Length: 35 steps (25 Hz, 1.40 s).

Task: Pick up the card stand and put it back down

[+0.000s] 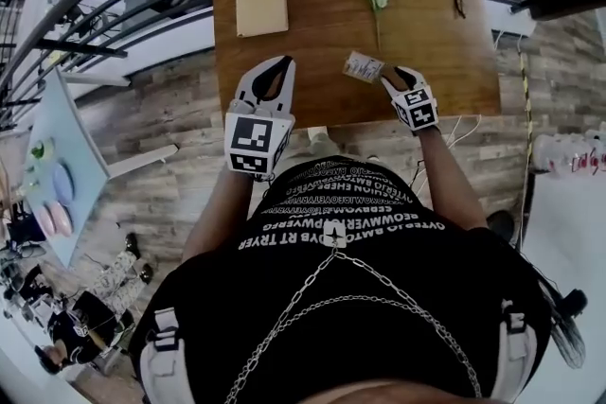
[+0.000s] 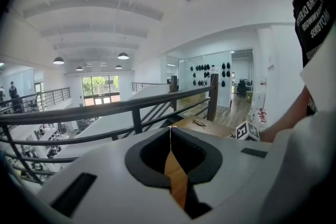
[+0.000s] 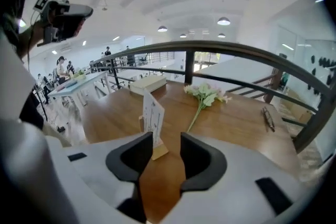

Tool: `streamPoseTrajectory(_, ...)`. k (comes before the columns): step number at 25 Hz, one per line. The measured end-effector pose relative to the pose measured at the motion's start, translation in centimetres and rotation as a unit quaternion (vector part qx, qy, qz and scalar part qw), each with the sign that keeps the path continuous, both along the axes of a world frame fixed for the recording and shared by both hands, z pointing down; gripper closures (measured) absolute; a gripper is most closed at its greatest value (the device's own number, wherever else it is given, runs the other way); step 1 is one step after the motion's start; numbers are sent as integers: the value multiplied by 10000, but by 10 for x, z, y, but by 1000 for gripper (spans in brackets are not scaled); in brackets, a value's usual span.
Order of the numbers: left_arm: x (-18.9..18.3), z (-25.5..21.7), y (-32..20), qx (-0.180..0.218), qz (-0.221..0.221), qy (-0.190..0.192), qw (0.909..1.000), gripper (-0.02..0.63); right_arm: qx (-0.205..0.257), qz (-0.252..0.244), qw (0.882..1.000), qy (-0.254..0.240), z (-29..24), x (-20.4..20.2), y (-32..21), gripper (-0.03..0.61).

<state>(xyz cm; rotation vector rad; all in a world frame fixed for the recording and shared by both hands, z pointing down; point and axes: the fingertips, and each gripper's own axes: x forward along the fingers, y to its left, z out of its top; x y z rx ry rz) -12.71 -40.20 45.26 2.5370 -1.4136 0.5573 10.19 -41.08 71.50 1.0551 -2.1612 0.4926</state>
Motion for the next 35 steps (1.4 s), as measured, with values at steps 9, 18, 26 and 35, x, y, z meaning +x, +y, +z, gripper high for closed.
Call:
streamPoseTrajectory(9, 49, -23, 23, 296, 193, 130, 9993, 584, 951, 419, 9922, -694, -111, 39, 36, 468)
streamPoseTrajectory(18, 104, -37, 55, 492, 241, 196, 9983, 584, 1801, 487, 9772, -1017, -215, 87, 68, 538)
streamPoseTrajectory(26, 144, -43, 94, 560, 134, 117, 9983, 584, 2017, 350, 9723, -1125, -262, 120, 100, 563)
streamPoseTrajectory(35, 148, -47, 137, 422, -219, -269, 9985, 584, 2103, -150, 9676, -1389, -279, 115, 117, 563)
